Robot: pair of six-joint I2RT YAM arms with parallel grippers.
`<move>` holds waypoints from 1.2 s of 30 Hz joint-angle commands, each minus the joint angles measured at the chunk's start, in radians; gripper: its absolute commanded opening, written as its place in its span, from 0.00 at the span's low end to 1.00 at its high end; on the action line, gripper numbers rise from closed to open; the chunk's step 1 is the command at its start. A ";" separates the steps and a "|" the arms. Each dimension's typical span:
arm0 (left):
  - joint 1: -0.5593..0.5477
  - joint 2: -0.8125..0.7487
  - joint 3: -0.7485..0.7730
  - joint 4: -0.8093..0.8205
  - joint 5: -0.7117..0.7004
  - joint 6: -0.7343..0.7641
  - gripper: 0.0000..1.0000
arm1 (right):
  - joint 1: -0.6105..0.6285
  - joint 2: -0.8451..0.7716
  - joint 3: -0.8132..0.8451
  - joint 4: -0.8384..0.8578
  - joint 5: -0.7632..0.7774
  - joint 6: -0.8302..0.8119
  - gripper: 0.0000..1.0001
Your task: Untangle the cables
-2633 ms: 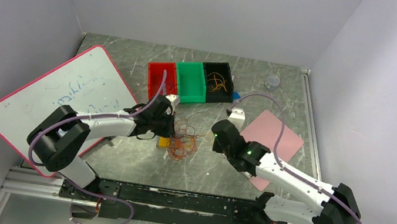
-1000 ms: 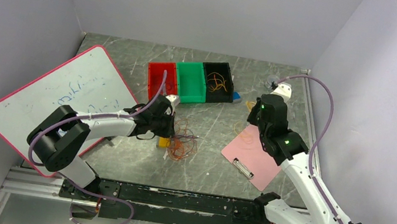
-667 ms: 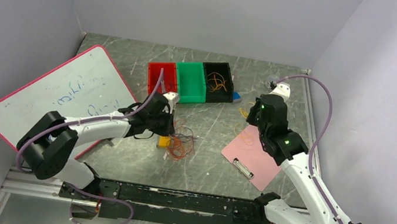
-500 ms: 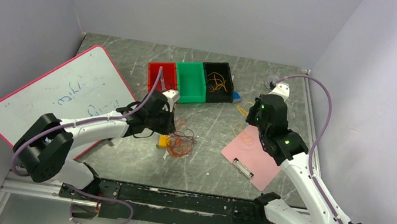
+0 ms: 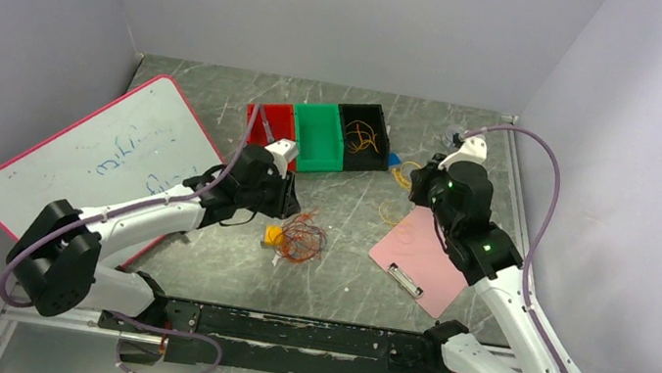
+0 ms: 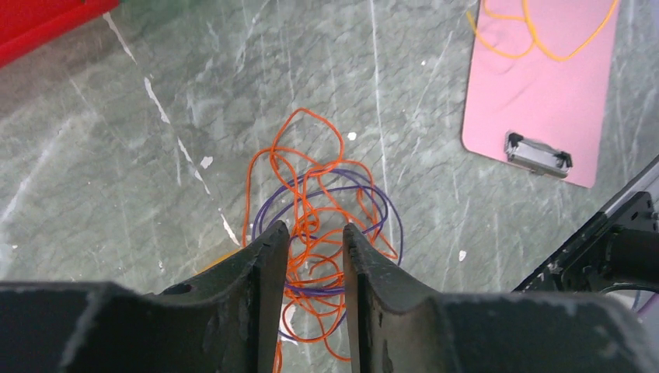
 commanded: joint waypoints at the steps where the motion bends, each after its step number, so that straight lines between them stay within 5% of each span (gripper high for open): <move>1: -0.004 -0.034 0.047 -0.006 0.016 0.003 0.38 | -0.007 -0.022 0.016 0.045 -0.041 -0.023 0.00; 21: 0.000 -0.102 0.088 -0.137 -0.116 -0.009 0.38 | -0.007 0.177 0.346 0.145 -0.049 -0.106 0.00; 36: 0.193 -0.109 0.213 -0.313 -0.099 0.040 0.36 | -0.007 0.447 0.626 0.165 -0.111 -0.118 0.00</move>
